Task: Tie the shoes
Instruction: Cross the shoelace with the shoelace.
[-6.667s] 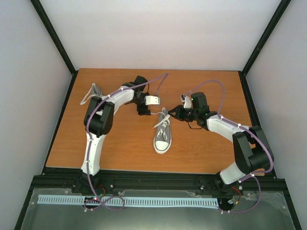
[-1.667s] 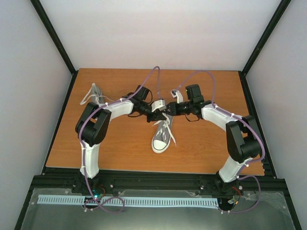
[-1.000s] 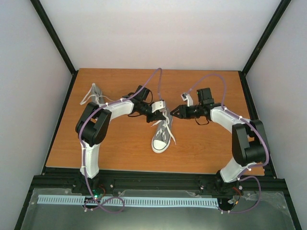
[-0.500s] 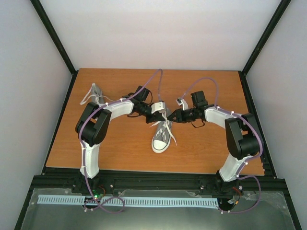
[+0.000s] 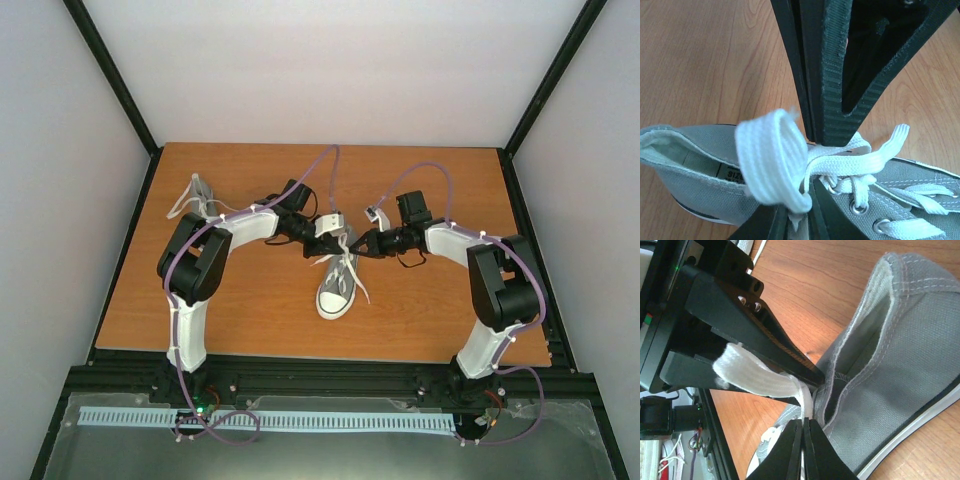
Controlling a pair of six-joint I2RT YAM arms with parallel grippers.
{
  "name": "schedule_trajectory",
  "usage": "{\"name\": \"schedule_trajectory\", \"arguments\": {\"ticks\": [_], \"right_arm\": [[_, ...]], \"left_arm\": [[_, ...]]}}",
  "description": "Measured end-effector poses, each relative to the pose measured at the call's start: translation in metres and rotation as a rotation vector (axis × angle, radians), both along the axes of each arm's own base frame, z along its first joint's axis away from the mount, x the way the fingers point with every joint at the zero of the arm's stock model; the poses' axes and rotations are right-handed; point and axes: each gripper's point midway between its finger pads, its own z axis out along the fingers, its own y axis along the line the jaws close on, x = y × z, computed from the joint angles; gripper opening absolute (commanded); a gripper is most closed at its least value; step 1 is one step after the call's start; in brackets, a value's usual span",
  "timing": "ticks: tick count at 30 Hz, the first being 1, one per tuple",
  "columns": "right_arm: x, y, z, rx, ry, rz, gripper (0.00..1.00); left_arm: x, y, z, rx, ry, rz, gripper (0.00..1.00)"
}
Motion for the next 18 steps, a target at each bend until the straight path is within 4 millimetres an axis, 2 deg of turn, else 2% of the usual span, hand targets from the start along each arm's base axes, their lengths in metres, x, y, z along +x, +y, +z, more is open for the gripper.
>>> {"name": "schedule_trajectory", "arguments": {"ticks": [9, 13, 18], "right_arm": [[-0.0023, 0.0018, 0.0027, 0.019, 0.004, 0.014, 0.03], [-0.0034, 0.0030, 0.0045, 0.030, 0.005, 0.021, 0.03], [-0.0054, 0.0045, 0.0075, 0.047, 0.006, 0.034, 0.03]], "left_arm": [[-0.0046, 0.0006, -0.0004, 0.007, 0.000, -0.023, 0.31], [-0.0066, -0.0009, 0.0028, -0.002, 0.009, -0.033, 0.30], [-0.0056, -0.0032, 0.0072, -0.011, 0.005, -0.037, 0.20]]}}
